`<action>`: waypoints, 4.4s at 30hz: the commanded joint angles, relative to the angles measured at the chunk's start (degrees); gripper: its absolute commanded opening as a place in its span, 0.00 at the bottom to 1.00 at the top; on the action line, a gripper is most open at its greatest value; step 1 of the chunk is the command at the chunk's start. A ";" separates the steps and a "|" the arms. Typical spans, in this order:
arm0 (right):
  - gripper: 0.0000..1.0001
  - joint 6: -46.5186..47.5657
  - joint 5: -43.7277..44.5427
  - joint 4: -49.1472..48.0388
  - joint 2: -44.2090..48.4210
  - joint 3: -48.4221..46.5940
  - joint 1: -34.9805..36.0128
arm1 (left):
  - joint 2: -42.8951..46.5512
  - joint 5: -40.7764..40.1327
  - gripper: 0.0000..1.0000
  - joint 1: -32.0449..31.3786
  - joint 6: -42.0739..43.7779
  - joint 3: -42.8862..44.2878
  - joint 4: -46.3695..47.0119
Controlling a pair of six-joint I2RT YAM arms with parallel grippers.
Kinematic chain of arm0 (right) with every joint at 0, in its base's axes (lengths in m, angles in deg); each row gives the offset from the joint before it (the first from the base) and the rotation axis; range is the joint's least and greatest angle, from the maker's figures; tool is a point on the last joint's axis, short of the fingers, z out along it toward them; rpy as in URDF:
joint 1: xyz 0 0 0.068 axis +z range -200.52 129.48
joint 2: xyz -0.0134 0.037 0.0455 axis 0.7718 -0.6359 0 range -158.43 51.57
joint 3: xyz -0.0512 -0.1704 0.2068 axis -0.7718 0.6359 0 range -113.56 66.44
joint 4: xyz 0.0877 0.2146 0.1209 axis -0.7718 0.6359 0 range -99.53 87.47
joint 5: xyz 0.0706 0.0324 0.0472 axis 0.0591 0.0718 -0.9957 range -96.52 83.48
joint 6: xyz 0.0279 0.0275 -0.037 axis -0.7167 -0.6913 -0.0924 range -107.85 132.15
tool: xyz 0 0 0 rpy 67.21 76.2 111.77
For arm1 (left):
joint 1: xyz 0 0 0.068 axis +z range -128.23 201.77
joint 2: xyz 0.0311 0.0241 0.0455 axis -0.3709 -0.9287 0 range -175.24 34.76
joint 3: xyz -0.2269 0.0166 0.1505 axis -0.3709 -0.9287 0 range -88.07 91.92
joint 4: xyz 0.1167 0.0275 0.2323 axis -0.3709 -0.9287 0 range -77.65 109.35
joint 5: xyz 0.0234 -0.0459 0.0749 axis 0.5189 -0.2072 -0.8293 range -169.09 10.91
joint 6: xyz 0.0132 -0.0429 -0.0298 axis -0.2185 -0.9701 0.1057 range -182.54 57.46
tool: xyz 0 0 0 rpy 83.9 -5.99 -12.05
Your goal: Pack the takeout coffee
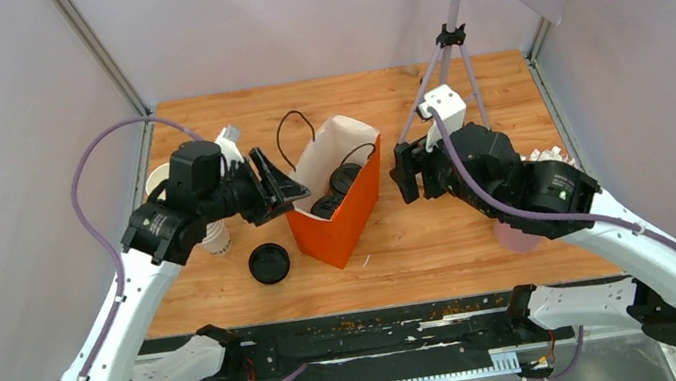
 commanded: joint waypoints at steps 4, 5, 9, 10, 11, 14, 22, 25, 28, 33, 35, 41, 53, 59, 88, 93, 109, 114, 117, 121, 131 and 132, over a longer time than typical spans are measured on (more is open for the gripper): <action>0.68 -21.03 7.79 24.78 -1.52 -10.70 -1.00 | -1.95 -1.14 0.99 0.36 13.16 11.58 -2.31; 0.67 -22.98 8.11 28.05 -1.63 -11.46 -1.38 | -2.25 -1.20 1.00 0.36 15.32 12.73 -3.26; 0.64 -28.14 9.39 38.74 -0.60 -11.68 -5.33 | -1.74 -2.01 1.00 0.32 21.52 15.51 -7.11; 0.63 -28.76 9.29 40.79 0.57 -10.98 -7.03 | -1.21 -2.15 1.00 0.36 22.50 15.55 -7.60; 0.63 -29.05 8.83 41.87 1.68 -10.00 -9.29 | -0.44 -2.40 1.00 0.36 23.19 15.36 -8.22; 0.59 -30.93 6.02 44.38 4.85 -6.75 -15.09 | 1.65 -2.44 1.00 0.32 24.51 13.45 -8.70; 0.50 -38.11 4.70 46.20 9.15 1.60 -20.63 | 5.69 0.72 1.00 0.30 24.28 6.59 -6.81; 0.51 -37.75 6.13 46.20 8.83 5.22 -24.84 | 6.60 0.95 1.00 0.19 24.04 5.49 -6.49; 0.52 -37.03 8.14 46.17 9.01 7.92 -28.67 | 7.49 1.46 1.00 -0.27 23.98 4.56 -6.15; 0.52 -34.24 10.06 45.19 9.95 10.95 -32.91 | 8.06 -0.35 1.00 -0.98 25.77 5.06 -7.03; 0.52 -32.45 10.14 44.40 10.54 12.24 -34.90 | 8.10 -1.29 1.00 -1.11 26.25 5.77 -7.34; 0.46 -24.32 8.11 36.90 11.82 14.58 -41.07 | 7.48 -1.38 1.00 -1.22 26.33 6.31 -6.90; 0.00 -17.34 4.86 32.71 11.48 14.17 -46.18 | 7.26 -1.41 1.00 -1.20 26.09 6.95 -7.07; 0.00 -14.23 4.39 37.28 9.48 4.55 -46.18 | 7.26 -1.47 1.00 -1.22 26.05 7.57 -7.27; 0.00 -15.22 -18.29 33.22 3.20 -38.13 -46.18 | 5.44 1.50 1.00 -1.22 23.79 10.23 -6.72; 0.01 -16.85 -31.26 20.97 6.05 -26.19 -46.18 | 4.98 1.46 1.00 -1.17 23.72 9.85 -6.49; 0.00 -16.82 -42.78 7.35 -7.44 -24.78 -40.24 | 4.98 0.28 1.00 -1.22 23.73 11.19 -7.21; 0.02 -16.77 -40.12 6.68 -9.57 -24.33 -32.94 | 5.13 -0.70 1.00 -1.22 24.32 12.12 -7.91; 0.04 -17.45 -38.28 7.42 -11.43 -24.65 -29.69 | 5.45 -0.69 1.00 -1.22 24.35 11.79 -7.98; 0.07 -17.73 -34.93 6.65 -14.06 -24.71 -24.85 | 5.88 -0.33 1.00 -1.20 24.11 11.24 -7.89; 0.32 -17.66 -34.79 8.53 -21.62 -29.96 -19.71 | 6.19 -0.09 1.00 -1.22 24.22 11.13 -7.76; 0.35 -17.50 -33.93 9.01 -21.25 -29.87 -19.67 | 6.25 -0.08 1.00 -1.22 24.24 11.12 -7.80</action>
